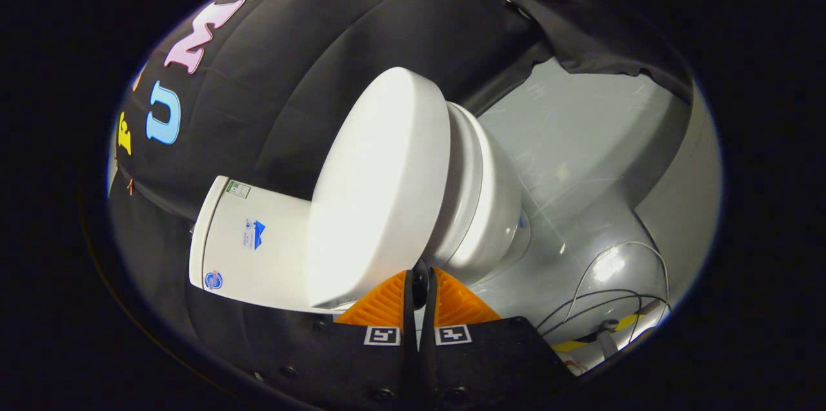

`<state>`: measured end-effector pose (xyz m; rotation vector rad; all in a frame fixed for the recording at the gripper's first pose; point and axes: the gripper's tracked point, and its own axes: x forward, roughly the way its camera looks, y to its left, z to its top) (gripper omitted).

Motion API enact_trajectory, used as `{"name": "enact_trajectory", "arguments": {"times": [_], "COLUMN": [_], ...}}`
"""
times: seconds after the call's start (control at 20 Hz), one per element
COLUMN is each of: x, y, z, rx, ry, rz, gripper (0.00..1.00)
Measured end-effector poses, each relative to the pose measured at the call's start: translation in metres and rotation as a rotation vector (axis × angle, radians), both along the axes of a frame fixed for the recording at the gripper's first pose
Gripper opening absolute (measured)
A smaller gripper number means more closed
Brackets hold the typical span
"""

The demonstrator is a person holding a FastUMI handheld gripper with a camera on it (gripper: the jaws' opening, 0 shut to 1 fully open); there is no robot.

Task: Open the toilet lid.

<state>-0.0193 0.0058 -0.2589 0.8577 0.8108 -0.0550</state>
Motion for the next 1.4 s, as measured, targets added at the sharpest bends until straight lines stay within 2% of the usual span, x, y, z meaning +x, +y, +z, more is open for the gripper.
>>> {"name": "enact_trajectory", "arguments": {"times": [0.35, 0.95, 1.4], "x": [0.003, 0.009, 0.011], "y": [0.004, 0.035, 0.046], "z": [0.024, 0.1, 0.12], "rx": [-0.035, -0.117, -0.172], "ry": [-0.024, -0.154, -0.139], "rz": [-0.01, 0.058, 0.029], "gripper": [0.05, 0.05, 0.05]}}
